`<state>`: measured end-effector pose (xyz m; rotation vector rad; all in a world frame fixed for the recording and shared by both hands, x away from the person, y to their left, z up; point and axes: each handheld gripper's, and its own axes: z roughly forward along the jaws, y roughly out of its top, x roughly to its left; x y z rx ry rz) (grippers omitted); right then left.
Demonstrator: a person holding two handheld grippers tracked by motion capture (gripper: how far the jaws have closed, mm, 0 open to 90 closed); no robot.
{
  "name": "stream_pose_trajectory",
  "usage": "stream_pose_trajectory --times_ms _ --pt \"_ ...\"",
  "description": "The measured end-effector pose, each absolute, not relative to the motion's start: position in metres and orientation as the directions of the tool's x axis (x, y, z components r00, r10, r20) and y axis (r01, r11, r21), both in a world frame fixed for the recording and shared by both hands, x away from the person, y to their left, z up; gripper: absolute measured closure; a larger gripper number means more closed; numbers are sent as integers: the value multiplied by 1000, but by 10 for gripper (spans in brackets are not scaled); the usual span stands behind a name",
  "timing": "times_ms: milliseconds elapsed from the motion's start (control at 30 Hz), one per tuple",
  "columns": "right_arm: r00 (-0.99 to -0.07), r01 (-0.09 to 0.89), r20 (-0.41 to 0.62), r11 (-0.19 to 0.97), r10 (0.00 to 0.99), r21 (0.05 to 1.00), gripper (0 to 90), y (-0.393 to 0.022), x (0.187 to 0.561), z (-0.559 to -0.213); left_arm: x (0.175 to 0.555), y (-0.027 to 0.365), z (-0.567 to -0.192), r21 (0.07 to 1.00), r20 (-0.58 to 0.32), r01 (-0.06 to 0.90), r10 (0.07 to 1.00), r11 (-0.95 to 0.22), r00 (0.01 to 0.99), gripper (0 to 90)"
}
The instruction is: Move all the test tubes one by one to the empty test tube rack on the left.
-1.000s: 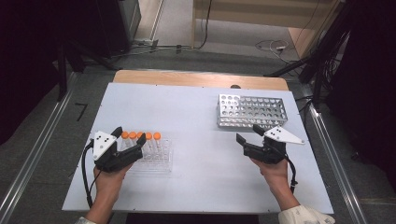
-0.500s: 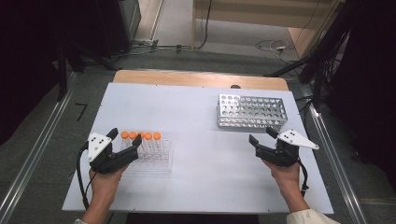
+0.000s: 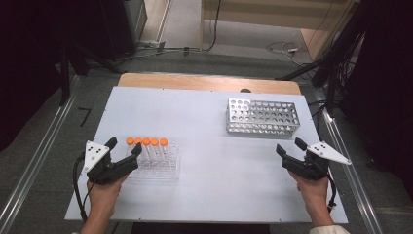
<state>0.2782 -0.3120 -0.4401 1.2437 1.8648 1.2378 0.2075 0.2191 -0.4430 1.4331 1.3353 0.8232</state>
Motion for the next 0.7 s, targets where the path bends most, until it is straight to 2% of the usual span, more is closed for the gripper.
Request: stream_pose_trajectory --times_ms 267,467,633,700 --pt "-319 410 34 105 947 906 233 -341 266 -447 197 230 -447 943 -133 322 982 83 137 179" --pt "-250 424 17 94 968 901 233 -363 253 -452 187 240 -450 948 -96 314 990 58 106 179" --pt "-165 437 12 62 986 898 233 -381 242 -455 189 243 -457 939 -79 340 993 44 90 180" --pt "-133 432 4 55 991 900 235 -386 238 -456 189 241 -456 939 -66 343 990 21 121 177"
